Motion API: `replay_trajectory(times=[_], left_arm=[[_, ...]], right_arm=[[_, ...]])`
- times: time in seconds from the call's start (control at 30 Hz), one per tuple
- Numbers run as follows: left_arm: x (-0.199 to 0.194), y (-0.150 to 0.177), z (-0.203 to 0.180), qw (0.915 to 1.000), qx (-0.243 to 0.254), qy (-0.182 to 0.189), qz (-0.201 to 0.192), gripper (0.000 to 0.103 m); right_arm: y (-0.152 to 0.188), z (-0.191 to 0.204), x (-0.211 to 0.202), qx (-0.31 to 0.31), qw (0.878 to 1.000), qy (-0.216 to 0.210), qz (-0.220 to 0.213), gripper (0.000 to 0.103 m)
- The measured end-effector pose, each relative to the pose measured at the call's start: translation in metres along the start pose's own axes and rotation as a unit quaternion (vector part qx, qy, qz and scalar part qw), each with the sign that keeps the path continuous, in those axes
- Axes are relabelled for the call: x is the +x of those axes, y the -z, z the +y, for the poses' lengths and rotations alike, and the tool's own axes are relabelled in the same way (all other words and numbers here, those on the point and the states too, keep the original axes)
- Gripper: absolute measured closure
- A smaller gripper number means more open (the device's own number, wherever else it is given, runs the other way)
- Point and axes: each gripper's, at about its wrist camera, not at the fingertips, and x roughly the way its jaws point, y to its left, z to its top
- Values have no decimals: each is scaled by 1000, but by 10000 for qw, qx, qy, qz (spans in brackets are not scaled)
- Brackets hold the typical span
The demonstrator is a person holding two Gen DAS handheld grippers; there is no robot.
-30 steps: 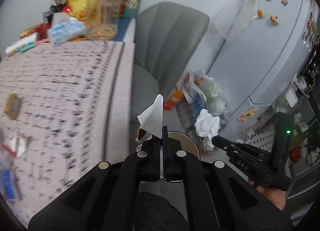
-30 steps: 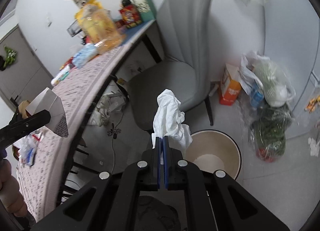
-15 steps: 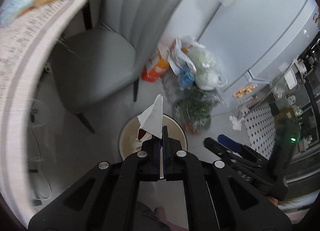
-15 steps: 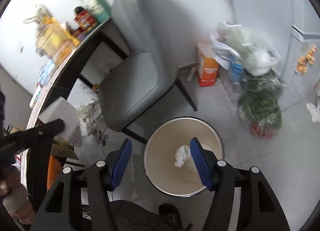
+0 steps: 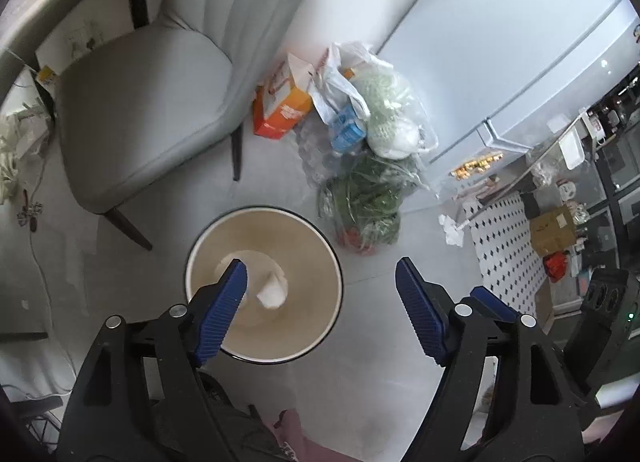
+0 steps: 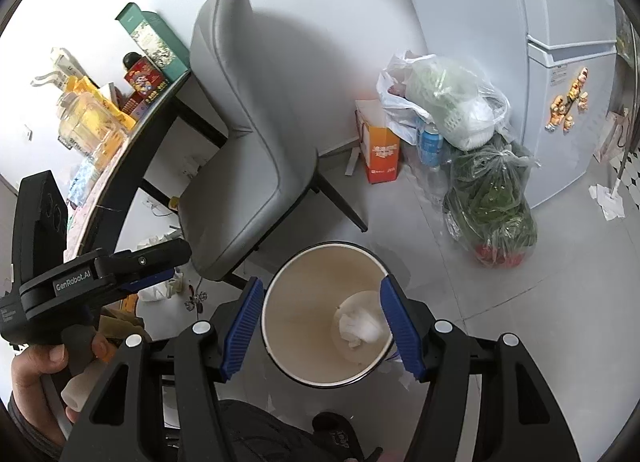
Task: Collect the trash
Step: 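Open the right tool over the beige bin to drop the tissue, then bring both tools back over the table toward the tissue pile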
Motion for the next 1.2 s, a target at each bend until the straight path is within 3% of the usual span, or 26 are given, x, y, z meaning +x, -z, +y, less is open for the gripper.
replay_trajectory(times=[0.1,0.4,0.67,0.9,1.2], left_arm=[[-25,-1,2,9996,26,-141,-247,17],[-121,2,21,9917,62,-442,-1208,10],[-209,25,44,9758,-45,-750,-2053,6],[-276,51,72,9530,-242,-1262,-2745,6],[-333,90,112,9387,-560,-1427,-3089,6]], right_arm=[[0,15,-7,-117,9999,-62,-80,36],[-4,79,-46,-564,9970,-50,-534,8],[7,158,-83,-1091,9902,-26,-868,8],[19,208,-106,-1294,9862,81,-1031,8],[42,267,-129,-1687,9786,-182,-1164,8]])
